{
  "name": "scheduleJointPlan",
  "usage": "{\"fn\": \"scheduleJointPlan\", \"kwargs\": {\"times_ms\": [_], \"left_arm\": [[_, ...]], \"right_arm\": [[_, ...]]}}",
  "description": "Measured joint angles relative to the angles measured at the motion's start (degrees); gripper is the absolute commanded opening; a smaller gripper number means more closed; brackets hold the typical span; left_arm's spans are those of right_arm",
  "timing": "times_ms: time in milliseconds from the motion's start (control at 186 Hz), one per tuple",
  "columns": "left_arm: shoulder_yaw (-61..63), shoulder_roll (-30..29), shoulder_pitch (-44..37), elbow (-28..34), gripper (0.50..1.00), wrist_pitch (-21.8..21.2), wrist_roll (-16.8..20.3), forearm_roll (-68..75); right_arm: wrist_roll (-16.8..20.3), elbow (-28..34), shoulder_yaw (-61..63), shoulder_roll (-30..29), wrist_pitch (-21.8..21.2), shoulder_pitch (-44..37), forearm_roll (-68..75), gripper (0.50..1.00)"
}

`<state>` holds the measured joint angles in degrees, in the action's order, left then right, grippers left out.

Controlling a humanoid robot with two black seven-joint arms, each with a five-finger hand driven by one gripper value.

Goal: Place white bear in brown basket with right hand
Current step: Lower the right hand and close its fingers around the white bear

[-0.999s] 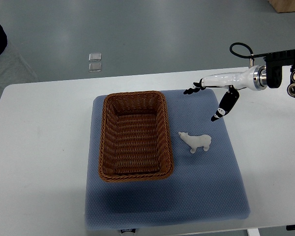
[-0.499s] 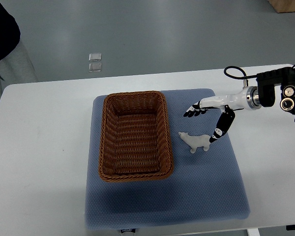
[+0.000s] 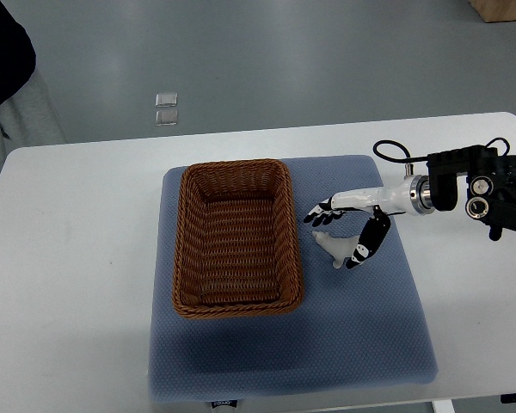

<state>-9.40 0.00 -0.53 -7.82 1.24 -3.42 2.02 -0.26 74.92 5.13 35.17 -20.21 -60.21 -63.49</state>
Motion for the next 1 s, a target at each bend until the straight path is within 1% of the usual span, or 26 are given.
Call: {"fn": "scheduleJointPlan", "kwargs": {"times_ms": [134,510,660,752,832,891,961,999], "left_arm": [[0.0,0.0,0.0,0.0,1.0,0.0,0.0,0.0],[0.0,0.0,0.0,0.0,1.0,0.0,0.0,0.0],[0.0,0.0,0.0,0.0,1.0,0.0,0.0,0.0],[0.0,0.0,0.0,0.0,1.0,0.0,0.0,0.0],[0.0,0.0,0.0,0.0,1.0,0.0,0.0,0.0],[0.0,0.0,0.0,0.0,1.0,0.0,0.0,0.0],[0.0,0.0,0.0,0.0,1.0,0.0,0.0,0.0],[0.0,0.0,0.0,0.0,1.0,0.0,0.0,0.0]], "right_arm": [[0.0,-0.1,-0.1,-0.2,0.6,0.4,-2.3,0.854],[-0.1,-0.1,0.0,-1.2,0.8,1.5,-5.7,0.854],[-0.1,-0.1,0.0,-1.4,0.8,1.7,-6.3,0.825],[-0.1,-0.1,0.0,-1.2,0.8,1.7,-6.5,0.799],[-0.1,-0.1,0.0,-1.1,0.8,1.7,-6.7,0.793],[-0.1,-0.1,0.0,-1.1,0.8,1.7,-6.7,0.764],[-0.1,-0.1,0.0,-1.2,0.8,1.7,-6.8,0.754],[-0.1,-0.1,0.0,-1.3,0.8,1.7,-6.8,0.723]]}}
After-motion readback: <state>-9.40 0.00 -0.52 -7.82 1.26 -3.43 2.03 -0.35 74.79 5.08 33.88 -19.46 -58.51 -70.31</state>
